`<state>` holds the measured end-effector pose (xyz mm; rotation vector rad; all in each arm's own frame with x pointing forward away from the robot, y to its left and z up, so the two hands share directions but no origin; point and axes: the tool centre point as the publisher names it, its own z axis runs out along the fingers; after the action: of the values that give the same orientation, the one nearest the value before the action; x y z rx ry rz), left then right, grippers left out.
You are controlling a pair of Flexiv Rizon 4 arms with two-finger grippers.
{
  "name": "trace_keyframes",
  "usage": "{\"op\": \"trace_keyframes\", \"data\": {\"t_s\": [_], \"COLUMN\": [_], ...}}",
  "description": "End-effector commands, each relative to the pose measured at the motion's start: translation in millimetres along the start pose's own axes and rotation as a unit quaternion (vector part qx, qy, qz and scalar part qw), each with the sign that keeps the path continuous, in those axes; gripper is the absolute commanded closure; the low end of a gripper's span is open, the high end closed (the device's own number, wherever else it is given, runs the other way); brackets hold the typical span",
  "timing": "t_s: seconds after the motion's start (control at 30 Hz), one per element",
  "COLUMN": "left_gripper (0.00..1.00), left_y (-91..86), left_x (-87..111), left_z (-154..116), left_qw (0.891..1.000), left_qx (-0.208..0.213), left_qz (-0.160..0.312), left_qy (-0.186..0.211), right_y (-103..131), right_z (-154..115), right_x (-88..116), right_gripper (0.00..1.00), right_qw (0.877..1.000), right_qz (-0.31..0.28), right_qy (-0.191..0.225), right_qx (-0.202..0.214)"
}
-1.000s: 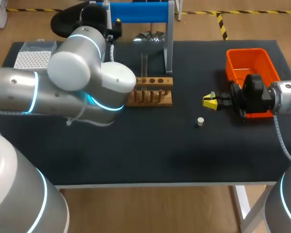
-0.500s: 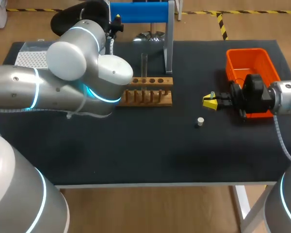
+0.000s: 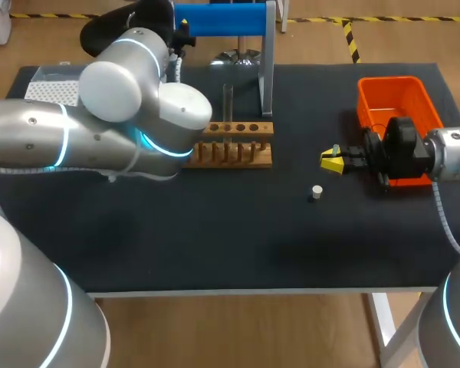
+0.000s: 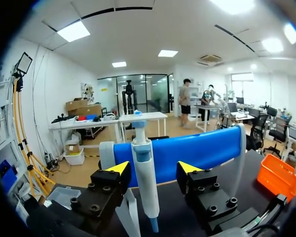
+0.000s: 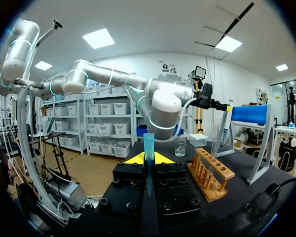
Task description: Invert the test tube, pick up the pipette, mount the tip to pipette, aspirate from beaker and dispense into the tube, eject the tip, return the pipette, and cap with the stopper.
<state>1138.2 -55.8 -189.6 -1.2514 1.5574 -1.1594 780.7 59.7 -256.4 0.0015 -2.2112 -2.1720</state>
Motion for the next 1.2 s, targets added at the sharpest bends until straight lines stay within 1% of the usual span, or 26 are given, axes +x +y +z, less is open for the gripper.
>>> {"op": "trace_keyframes", "data": {"t_s": [0.03, 0.33, 0.37, 0.5, 0.8, 1.2], "left_gripper": [0.45, 0.46, 0.48, 0.49, 0.51, 0.51], "left_y": [6.6, 11.2, 11.6, 12.5, 10.7, 8.7], "left_x": [4.3, 3.2, 2.9, 0.5, -1.0, -5.8], "left_z": [8, 13, 13, 16, 24, 27], "left_qw": [1.000, 1.000, 1.000, 1.000, 1.000, 0.999], "left_qx": [0.011, 0.015, 0.015, 0.016, 0.018, 0.024], "left_qz": [-0.002, -0.006, -0.006, -0.008, -0.008, -0.009], "left_qy": [-0.008, -0.014, -0.014, -0.017, -0.018, -0.025], "right_y": [0, 0, 0, 0, 0, 0], "right_z": [0, 0, 0, 0, 0, 0], "right_x": [1, 1, 1, 1, 1, 1], "right_gripper": [1.00, 1.00, 1.00, 1.00, 1.00, 1.00], "right_qw": [1.000, 1.000, 1.000, 1.000, 1.000, 1.000], "right_qz": [0.000, 0.000, 0.000, 0.000, 0.000, 0.000], "right_qy": [-0.001, -0.001, -0.001, -0.001, -0.001, -0.001], "right_qx": [0.001, 0.001, 0.001, 0.001, 0.001, 0.001]}}
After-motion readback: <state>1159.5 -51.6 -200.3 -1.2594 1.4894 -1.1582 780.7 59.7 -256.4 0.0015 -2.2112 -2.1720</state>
